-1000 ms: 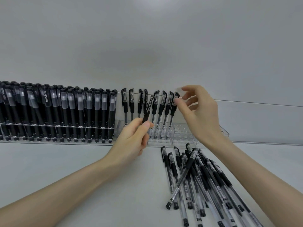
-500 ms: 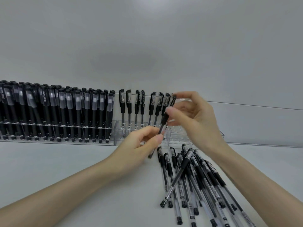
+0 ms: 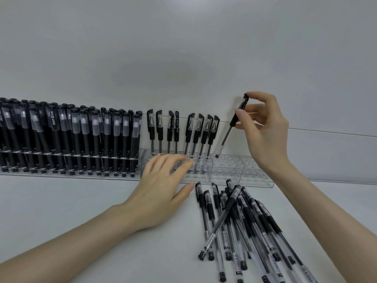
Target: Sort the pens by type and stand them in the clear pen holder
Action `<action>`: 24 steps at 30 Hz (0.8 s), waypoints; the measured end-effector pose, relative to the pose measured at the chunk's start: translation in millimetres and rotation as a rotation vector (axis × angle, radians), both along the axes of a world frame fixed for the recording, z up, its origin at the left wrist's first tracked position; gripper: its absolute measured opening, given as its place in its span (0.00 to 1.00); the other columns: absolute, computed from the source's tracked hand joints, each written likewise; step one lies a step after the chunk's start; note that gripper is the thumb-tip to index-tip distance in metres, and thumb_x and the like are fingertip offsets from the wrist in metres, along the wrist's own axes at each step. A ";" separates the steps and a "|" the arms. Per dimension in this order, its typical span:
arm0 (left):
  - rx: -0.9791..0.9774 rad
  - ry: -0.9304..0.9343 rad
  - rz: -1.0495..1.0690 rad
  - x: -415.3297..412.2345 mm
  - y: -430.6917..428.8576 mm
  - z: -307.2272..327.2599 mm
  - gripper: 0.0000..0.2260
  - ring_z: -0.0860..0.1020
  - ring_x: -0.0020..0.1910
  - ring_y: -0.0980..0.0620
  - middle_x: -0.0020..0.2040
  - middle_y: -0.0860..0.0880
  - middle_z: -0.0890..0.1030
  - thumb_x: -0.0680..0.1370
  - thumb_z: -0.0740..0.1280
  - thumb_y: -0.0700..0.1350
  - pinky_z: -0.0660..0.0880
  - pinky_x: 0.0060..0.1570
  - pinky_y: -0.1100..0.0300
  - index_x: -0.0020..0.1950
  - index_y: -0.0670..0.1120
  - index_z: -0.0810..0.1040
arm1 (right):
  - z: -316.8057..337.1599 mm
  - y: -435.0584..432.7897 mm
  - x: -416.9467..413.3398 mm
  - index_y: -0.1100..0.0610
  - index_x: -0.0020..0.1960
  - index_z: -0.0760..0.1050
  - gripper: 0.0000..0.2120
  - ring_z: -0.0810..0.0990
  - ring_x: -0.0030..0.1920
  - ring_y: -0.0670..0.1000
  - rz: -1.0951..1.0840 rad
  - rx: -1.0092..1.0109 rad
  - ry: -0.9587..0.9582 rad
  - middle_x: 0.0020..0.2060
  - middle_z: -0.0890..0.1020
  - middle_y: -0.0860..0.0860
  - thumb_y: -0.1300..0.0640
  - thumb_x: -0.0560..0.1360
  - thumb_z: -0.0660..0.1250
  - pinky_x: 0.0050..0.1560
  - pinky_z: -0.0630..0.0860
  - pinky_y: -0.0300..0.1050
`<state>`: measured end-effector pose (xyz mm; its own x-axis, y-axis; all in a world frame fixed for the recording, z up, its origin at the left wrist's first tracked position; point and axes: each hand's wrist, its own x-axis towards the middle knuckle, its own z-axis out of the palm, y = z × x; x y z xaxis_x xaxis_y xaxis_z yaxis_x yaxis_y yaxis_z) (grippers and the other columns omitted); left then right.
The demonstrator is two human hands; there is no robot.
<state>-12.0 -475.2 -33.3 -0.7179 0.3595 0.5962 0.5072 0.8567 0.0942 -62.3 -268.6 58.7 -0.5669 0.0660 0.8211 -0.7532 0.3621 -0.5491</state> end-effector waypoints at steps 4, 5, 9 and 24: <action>-0.044 0.013 0.010 0.0 0.4 -0.1 0.24 0.65 0.62 0.50 0.62 0.47 0.74 0.78 0.53 0.56 0.54 0.65 0.53 0.67 0.45 0.72 | -8.5 -3.1 -5.4 0.49 0.57 0.69 0.14 0.80 0.39 0.45 0.008 0.030 -0.001 0.41 0.78 0.45 0.63 0.76 0.66 0.43 0.82 0.50; -0.050 0.014 0.012 -0.3 0.3 -0.3 0.24 0.65 0.62 0.50 0.62 0.47 0.74 0.78 0.54 0.56 0.54 0.65 0.53 0.67 0.45 0.72 | -11.0 -3.4 -6.4 0.47 0.57 0.69 0.14 0.80 0.40 0.46 0.006 0.054 -0.006 0.41 0.78 0.44 0.63 0.76 0.66 0.43 0.82 0.52; -0.053 0.024 0.014 -0.8 0.7 0.1 0.24 0.65 0.62 0.50 0.62 0.47 0.74 0.78 0.54 0.56 0.54 0.65 0.53 0.67 0.45 0.72 | -20.2 -6.0 -8.1 0.46 0.55 0.69 0.14 0.82 0.40 0.53 0.020 0.128 -0.078 0.40 0.78 0.45 0.62 0.76 0.67 0.42 0.81 0.52; -0.083 -0.026 0.038 2.3 1.2 2.5 0.23 0.64 0.63 0.50 0.63 0.47 0.73 0.78 0.53 0.56 0.53 0.65 0.53 0.68 0.46 0.72 | -19.0 -4.8 -9.4 0.56 0.57 0.75 0.11 0.83 0.36 0.52 -0.091 0.301 -0.151 0.35 0.78 0.46 0.65 0.76 0.66 0.46 0.80 0.54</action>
<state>-9.7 -474.0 -30.7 -0.7467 0.3794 0.5463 0.4728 0.8805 0.0349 -71.7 -273.4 39.8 -0.6862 -0.1102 0.7190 -0.6289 0.5866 -0.5103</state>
